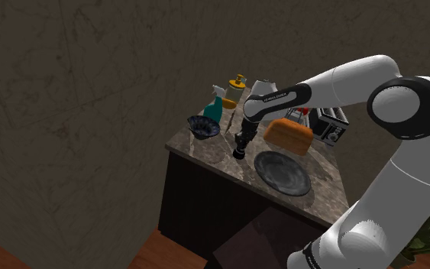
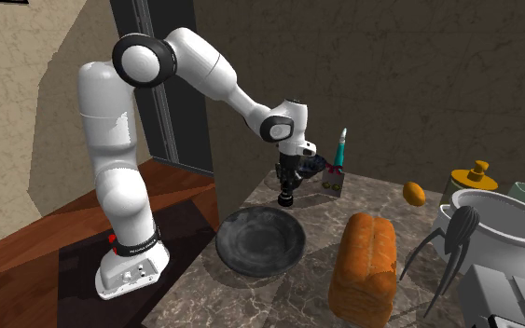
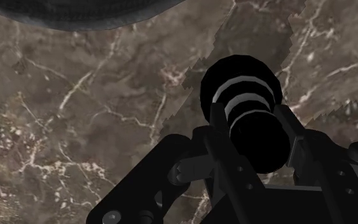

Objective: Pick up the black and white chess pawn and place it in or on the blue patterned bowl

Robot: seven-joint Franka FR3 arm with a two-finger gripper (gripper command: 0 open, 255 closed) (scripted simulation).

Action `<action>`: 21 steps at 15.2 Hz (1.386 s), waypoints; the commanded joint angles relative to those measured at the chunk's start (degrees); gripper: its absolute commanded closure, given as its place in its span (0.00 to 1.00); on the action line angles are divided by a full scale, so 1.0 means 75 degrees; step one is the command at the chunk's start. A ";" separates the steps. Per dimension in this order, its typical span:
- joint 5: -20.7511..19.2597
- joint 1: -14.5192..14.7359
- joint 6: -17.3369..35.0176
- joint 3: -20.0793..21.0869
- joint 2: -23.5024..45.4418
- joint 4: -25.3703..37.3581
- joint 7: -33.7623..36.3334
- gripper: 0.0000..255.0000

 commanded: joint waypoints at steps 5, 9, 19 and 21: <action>-0.0001 0.0000 -0.0001 -0.0001 0.0003 -0.0002 0.0001 1.00; -0.0039 0.0006 -0.0191 -0.0008 -0.0132 0.0057 0.0024 1.00; -0.0184 0.0029 -0.1168 -0.0022 -0.0712 0.0465 0.0115 1.00; -0.0206 0.0032 -0.1365 -0.0022 -0.0810 0.0566 0.0129 1.00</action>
